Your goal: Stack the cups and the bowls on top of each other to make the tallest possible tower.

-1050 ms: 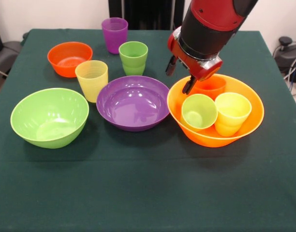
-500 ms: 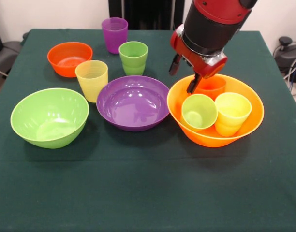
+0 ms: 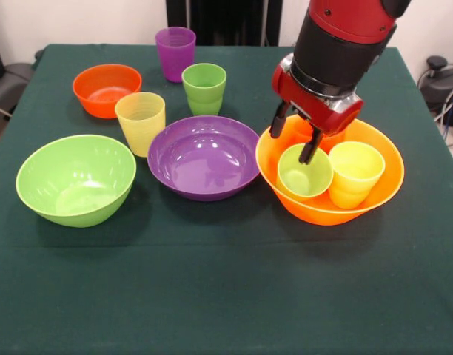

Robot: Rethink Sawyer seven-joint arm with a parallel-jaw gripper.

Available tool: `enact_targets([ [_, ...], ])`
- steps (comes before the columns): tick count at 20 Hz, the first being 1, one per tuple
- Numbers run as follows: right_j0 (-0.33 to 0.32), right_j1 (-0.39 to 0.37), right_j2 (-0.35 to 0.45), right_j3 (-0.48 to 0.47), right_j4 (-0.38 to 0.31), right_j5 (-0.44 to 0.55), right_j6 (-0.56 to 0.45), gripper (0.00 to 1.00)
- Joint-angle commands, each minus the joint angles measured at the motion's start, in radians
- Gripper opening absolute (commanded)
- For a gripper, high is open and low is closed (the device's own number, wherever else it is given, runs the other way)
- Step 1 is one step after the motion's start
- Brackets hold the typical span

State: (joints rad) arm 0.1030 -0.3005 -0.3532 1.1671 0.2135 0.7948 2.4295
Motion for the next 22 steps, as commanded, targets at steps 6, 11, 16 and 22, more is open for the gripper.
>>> enact_targets([
  [6,-0.015,0.091,0.142,0.02,0.0,-0.05,0.054,1.0],
  [11,-0.012,0.094,0.133,0.018,-0.004,-0.041,0.049,1.0],
  [16,-0.009,0.095,0.125,0.015,-0.007,-0.021,0.047,1.0],
  [22,-0.026,0.108,0.128,-0.016,-0.003,0.051,0.034,1.0],
])
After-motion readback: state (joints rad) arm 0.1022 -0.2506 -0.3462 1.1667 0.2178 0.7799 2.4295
